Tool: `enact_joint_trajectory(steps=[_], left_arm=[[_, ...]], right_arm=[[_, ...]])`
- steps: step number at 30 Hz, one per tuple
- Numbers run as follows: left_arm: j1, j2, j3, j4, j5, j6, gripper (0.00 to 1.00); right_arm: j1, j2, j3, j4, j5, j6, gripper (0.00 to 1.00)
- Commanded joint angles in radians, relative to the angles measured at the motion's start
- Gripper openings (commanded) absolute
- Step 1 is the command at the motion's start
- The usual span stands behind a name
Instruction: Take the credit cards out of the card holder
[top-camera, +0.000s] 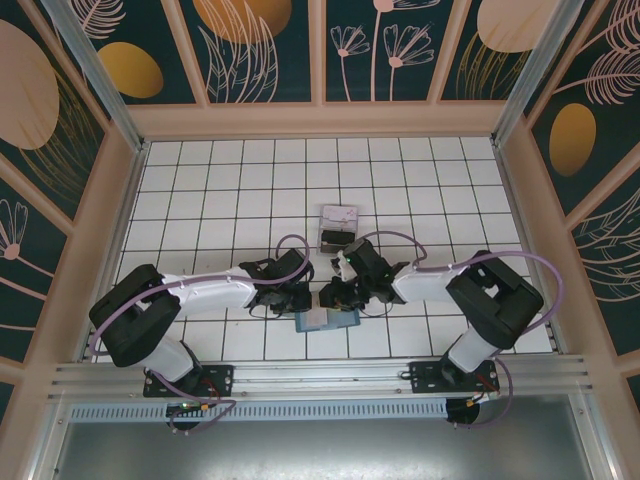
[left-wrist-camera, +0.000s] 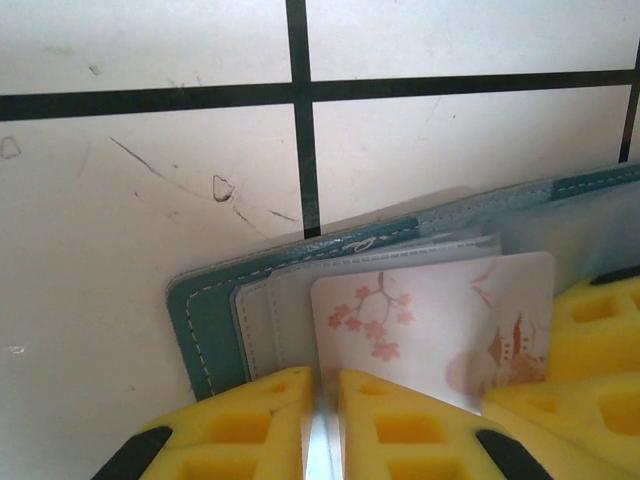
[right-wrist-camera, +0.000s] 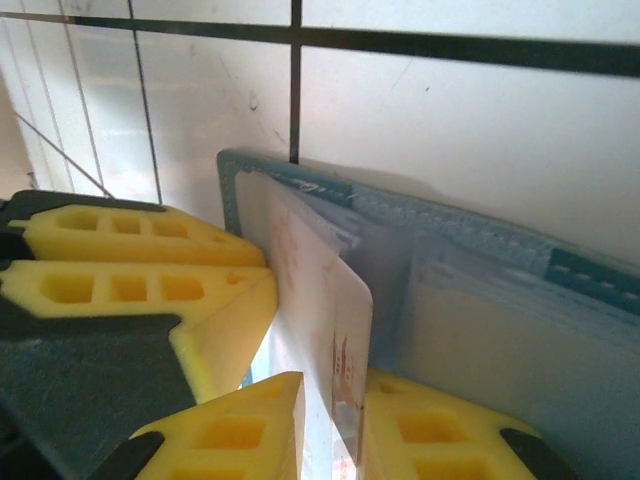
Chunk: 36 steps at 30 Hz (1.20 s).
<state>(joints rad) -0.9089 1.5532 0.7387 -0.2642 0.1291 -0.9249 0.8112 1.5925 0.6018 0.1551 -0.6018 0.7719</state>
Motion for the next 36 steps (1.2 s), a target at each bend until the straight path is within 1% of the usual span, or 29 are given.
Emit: enact_joint_trajectory(steps=[1,6,18,26,30,36], left_arm=[[-0.001,0.045,-0.025,-0.059,0.004,0.011,0.16],[-0.001,0.05,-0.025,-0.087,-0.018,0.017,0.16],[-0.001,0.045,-0.027,-0.106,-0.032,0.021,0.16],[-0.001,0.044,-0.024,-0.11,-0.033,0.023,0.16],[-0.002,0.044,-0.025,-0.112,-0.032,0.022,0.16],[-0.002,0.036,-0.017,-0.115,-0.034,0.025,0.16]], right_arm=[[-0.004,-0.032,-0.029,0.106,-0.071,0.032,0.18],[-0.013,-0.055,-0.047,0.109,-0.062,0.038,0.16],[-0.029,-0.098,-0.083,0.084,-0.044,0.042,0.15],[-0.041,-0.136,-0.099,0.063,-0.029,0.037,0.07],[-0.047,-0.163,-0.104,0.028,-0.017,0.024,0.06],[-0.072,-0.229,-0.099,-0.079,0.017,-0.021,0.05]])
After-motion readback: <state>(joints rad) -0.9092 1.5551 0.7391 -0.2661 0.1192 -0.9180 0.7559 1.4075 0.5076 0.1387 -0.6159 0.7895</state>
